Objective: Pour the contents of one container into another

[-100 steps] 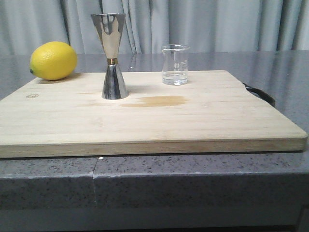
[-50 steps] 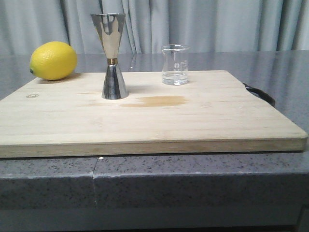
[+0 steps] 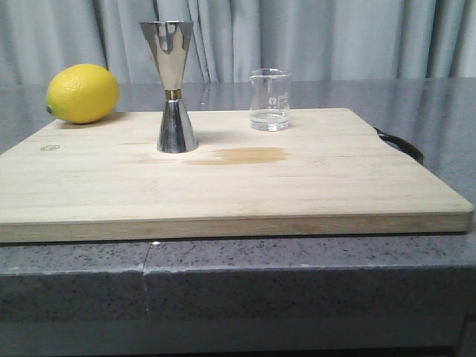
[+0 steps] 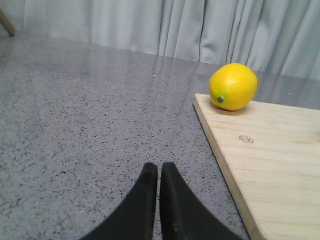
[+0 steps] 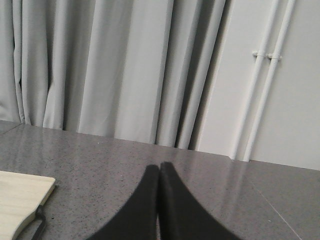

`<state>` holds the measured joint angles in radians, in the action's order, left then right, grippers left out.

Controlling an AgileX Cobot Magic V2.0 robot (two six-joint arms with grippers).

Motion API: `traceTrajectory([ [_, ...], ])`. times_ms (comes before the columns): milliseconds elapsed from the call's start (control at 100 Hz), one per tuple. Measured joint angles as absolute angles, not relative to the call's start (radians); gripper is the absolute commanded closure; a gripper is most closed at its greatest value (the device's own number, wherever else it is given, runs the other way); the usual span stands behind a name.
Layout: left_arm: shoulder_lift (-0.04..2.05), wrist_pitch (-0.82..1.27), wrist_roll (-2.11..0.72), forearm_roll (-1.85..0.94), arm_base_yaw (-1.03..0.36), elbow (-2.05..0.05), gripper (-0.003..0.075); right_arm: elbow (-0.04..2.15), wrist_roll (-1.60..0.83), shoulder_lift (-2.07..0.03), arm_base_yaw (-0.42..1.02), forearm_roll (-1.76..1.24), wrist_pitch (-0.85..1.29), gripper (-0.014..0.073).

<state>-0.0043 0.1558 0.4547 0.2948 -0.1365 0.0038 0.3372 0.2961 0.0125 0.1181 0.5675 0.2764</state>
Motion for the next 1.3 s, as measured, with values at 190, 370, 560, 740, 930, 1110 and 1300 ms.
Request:
traceTrajectory([
  [190,-0.004,0.123,0.144,0.135,-0.136,0.004,0.074,0.337,0.296,0.013,0.118,0.568,0.276,0.0665],
  [370,-0.004,0.144,0.09,0.118,-0.136,0.004,0.0739,0.337,0.296,0.013,0.118,0.568,0.276,0.0665],
  [560,-0.004,0.166,0.086,0.117,-0.136,0.004,0.0739,0.337,0.296,0.013,0.118,0.568,0.276,0.0665],
  [740,-0.004,0.168,0.086,0.114,-0.136,0.004,0.0739,0.337,0.296,0.013,0.118,0.568,0.276,0.0665],
  [930,-0.004,0.172,0.086,0.114,-0.136,0.004,0.0739,0.337,0.296,0.013,0.118,0.568,0.276,0.0665],
  [1110,-0.004,0.17,0.086,0.112,-0.136,0.004,0.0739,0.337,0.296,0.013,0.118,0.568,0.276,0.0665],
  [1300,-0.004,0.137,0.086,0.112,-0.136,0.004,0.0739,0.337,0.296,0.013,0.118,0.568,0.276,0.0665],
])
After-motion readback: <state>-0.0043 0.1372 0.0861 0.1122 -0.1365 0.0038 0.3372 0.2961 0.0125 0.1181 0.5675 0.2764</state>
